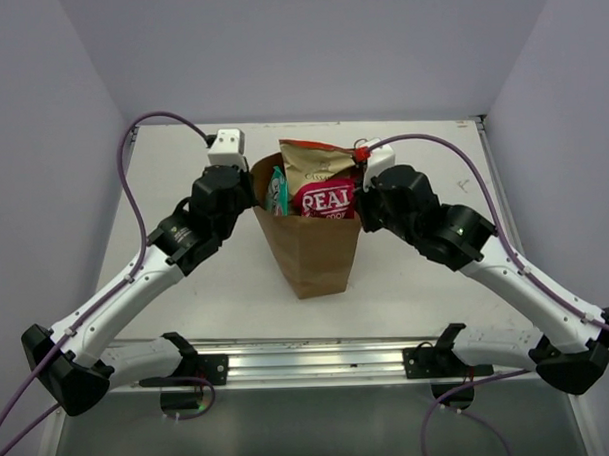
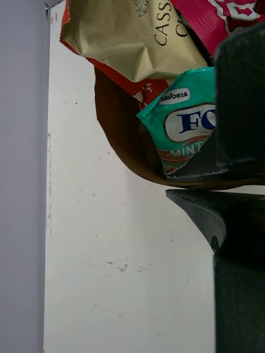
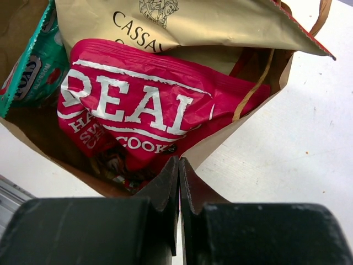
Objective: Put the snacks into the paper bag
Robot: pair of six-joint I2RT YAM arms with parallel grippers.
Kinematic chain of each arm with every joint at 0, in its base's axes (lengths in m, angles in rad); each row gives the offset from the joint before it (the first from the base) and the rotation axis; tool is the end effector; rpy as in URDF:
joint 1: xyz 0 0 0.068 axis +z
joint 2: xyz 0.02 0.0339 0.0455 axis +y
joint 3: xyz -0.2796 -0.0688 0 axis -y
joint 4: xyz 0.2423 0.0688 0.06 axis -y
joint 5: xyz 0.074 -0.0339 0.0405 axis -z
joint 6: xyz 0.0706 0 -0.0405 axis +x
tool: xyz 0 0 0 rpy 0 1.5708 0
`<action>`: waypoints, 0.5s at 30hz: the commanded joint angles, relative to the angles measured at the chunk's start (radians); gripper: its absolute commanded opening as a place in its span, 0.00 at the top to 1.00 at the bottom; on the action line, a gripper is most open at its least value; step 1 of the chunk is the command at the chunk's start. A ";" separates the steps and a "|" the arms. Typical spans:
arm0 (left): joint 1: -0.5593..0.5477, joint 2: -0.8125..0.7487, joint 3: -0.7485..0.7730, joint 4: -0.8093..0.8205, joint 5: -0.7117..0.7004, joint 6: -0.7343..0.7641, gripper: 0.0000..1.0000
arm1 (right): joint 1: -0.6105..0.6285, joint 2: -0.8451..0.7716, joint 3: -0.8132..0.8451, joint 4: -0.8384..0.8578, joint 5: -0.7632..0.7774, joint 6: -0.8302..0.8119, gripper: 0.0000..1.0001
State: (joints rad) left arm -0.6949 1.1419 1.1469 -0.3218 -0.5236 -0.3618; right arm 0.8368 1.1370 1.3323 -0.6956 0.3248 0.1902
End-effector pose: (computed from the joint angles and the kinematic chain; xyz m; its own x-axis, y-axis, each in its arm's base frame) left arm 0.2332 -0.1484 0.3869 -0.2909 -0.1566 -0.9439 0.0926 0.9773 -0.1907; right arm 0.1856 0.1721 0.4055 -0.4131 -0.1904 -0.8906 -0.4461 0.8949 0.0156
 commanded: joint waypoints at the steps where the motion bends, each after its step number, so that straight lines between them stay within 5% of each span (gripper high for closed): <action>1: 0.008 -0.013 0.026 0.052 0.042 0.003 0.83 | 0.004 -0.045 0.027 0.077 0.037 -0.006 0.92; 2: 0.009 -0.013 0.048 0.058 0.059 0.014 0.67 | 0.004 -0.042 0.037 0.071 0.040 -0.011 0.82; 3: 0.008 -0.013 0.057 0.066 0.065 0.018 0.61 | 0.002 -0.040 0.044 0.071 0.042 -0.012 0.82; 6: 0.008 -0.010 0.105 0.090 0.083 0.035 0.43 | 0.004 -0.034 0.067 0.061 0.048 -0.020 0.56; 9: 0.006 -0.021 0.137 0.144 0.100 0.063 0.38 | 0.004 -0.037 0.090 0.067 0.065 -0.032 0.45; 15: 0.005 -0.018 0.235 0.227 0.067 0.156 0.36 | 0.004 -0.085 0.119 0.162 0.088 -0.058 0.43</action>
State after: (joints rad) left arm -0.6941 1.1423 1.3029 -0.2058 -0.4427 -0.2794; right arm 0.8375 1.0973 1.3838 -0.6292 0.3759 0.1608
